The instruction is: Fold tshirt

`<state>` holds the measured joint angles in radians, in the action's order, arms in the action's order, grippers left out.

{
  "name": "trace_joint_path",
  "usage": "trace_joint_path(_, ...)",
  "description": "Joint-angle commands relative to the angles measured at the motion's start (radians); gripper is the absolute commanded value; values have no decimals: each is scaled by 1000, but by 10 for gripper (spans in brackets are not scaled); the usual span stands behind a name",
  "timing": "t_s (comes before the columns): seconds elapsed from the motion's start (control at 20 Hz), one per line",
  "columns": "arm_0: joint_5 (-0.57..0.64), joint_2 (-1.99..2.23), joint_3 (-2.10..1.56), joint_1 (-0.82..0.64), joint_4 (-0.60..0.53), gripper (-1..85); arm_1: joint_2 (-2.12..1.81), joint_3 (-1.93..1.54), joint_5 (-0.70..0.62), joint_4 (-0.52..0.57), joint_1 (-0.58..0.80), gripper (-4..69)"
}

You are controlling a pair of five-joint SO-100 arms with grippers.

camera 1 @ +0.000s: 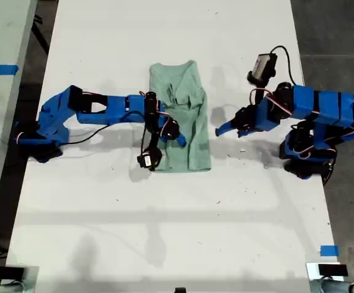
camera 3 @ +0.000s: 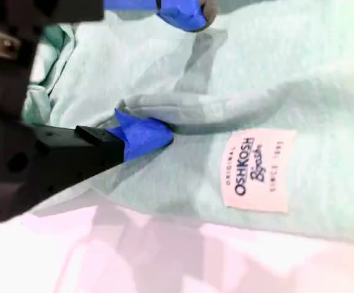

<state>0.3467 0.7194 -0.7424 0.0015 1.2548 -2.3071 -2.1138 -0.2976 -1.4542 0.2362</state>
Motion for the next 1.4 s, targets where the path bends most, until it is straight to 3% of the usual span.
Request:
trace_joint_path(0.0,-18,140,6,2,133,238,-44,3,15,21,-12,279)
trace_joint_path(0.3,-104,345,-64,57,437,231,-43,11,28,25,-38,282)
trace_joint_path(0.5,-161,383,-118,126,456,239,15,49,37,46,-75,288)
trace_joint_path(0.95,-325,371,-380,187,121,245,383,183,49,192,-161,309)
trace_joint_path(1.35,-311,330,-377,176,48,239,684,322,54,282,-183,306)
